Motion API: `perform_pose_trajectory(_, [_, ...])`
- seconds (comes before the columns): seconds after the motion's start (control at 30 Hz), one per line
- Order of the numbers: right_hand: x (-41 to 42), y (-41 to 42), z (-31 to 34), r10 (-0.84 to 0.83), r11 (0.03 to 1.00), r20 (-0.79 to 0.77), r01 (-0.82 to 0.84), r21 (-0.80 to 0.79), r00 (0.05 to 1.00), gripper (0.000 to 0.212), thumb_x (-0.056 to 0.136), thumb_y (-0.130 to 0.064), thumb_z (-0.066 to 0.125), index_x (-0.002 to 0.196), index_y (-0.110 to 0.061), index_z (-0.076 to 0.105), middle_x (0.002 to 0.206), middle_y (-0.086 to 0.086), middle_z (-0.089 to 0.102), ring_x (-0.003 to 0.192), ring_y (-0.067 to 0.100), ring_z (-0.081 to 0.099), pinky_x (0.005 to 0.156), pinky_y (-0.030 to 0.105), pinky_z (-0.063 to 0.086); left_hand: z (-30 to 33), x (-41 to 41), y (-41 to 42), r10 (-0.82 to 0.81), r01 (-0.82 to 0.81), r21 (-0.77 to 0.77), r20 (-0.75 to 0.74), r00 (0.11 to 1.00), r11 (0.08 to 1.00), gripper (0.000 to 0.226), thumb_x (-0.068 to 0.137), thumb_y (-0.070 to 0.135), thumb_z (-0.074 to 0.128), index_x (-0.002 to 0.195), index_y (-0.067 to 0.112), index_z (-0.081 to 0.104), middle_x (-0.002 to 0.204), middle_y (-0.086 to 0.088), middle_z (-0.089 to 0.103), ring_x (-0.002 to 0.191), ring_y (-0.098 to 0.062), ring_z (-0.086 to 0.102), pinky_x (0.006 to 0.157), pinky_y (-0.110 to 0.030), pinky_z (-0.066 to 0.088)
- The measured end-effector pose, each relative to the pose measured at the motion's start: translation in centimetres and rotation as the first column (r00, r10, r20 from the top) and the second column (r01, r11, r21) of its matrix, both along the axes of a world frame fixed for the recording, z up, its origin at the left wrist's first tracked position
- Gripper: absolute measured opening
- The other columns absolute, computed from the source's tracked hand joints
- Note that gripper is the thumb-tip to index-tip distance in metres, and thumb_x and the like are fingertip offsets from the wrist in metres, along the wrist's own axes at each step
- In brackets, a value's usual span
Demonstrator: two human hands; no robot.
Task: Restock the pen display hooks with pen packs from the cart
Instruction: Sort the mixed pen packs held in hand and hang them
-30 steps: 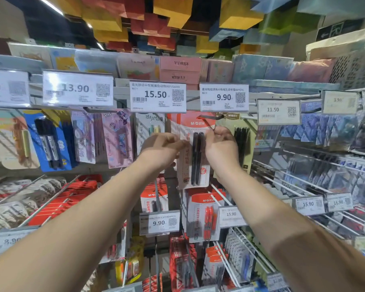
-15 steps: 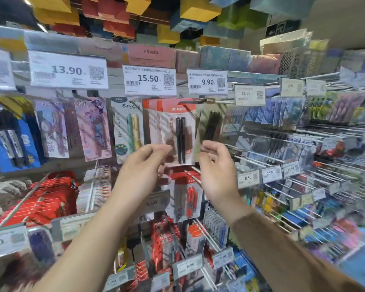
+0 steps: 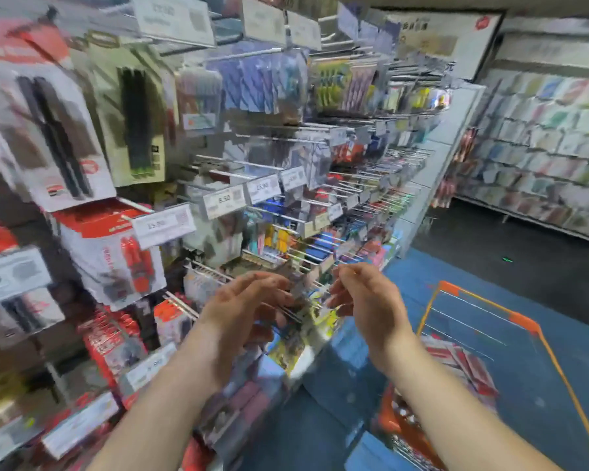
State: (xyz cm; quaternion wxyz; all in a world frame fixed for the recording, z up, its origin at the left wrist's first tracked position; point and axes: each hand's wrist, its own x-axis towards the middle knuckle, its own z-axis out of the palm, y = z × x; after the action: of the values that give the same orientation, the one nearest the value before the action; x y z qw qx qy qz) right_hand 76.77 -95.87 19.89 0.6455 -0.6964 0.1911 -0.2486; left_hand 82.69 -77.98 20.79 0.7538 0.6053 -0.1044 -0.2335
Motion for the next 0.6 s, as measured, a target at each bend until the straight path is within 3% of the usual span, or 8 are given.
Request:
perform_pose_trajectory(0.13, [-6.0,-8.1,-3.4,-0.174,0.984,-0.093,0.176,0.015,0.980,0.026,0.104,-0.011,0.052,0.083,-0.012,0.067,0.061,-0.002,0.064,0.058,0.020,0.059,0.060,0.032,0.047,-2.2,-2.2,-8.2,-0.116,0.119,0.073,-0.045,0.992,0.990,0.014,0.100,0.015,0.059,0.098,0.013,0.073,0.080,-0.004,0.072,0.058,-0.017,0.057,0.052,-0.023,0.041])
perform_pose_trajectory(0.3, [-14.2,-18.2,-6.5,-0.372,0.897,-0.112,0.388,0.214,0.921,0.018,0.104,-0.012,0.054,0.093,-0.006,0.067,0.063,0.004,0.061,0.049,0.013,0.054,0.047,0.023,0.043,-5.0,-6.0,-19.2,-0.250,0.268,0.146,-0.129,0.960,0.952,0.012,0.101,0.013,0.057,0.098,0.012,0.068,0.076,-0.004,0.070,0.051,-0.014,0.059,0.053,-0.023,0.038])
perform_pose_trajectory(0.4, [-18.1,-23.1,-8.1,-0.431,0.842,-0.154,0.458,0.287,0.889,0.025,0.106,-0.011,0.049,0.084,-0.011,0.061,0.059,0.006,0.055,0.040,0.011,0.048,0.037,0.018,0.037,-6.6,-7.9,-24.7,-0.300,0.328,0.184,-0.162,0.940,0.927,0.010,0.101,0.016,0.059,0.097,0.016,0.068,0.079,-0.005,0.071,0.052,-0.012,0.060,0.049,-0.020,0.043])
perform_pose_trajectory(0.53, [-22.3,-28.6,-11.0,-0.500,0.761,-0.228,0.550,0.345,0.835,0.023,0.105,-0.009,0.050,0.084,-0.013,0.059,0.061,0.003,0.057,0.046,0.013,0.052,0.047,0.024,0.043,-8.8,-10.1,-30.7,-0.320,0.371,0.222,-0.234,0.918,0.902,0.014,0.104,0.012,0.053,0.097,0.014,0.065,0.071,-0.002,0.067,0.045,-0.009,0.056,0.040,-0.014,0.042])
perform_pose_trajectory(0.6, [-23.8,-30.6,-12.7,-0.525,0.735,-0.277,0.593,0.329,0.805,0.017,0.104,-0.008,0.050,0.090,-0.011,0.060,0.061,0.003,0.059,0.044,0.012,0.053,0.045,0.024,0.041,-10.0,-10.7,-32.9,-0.332,0.392,0.250,-0.252,0.909,0.885,0.011,0.102,0.015,0.057,0.095,0.017,0.066,0.071,0.000,0.069,0.046,-0.009,0.057,0.044,-0.014,0.041])
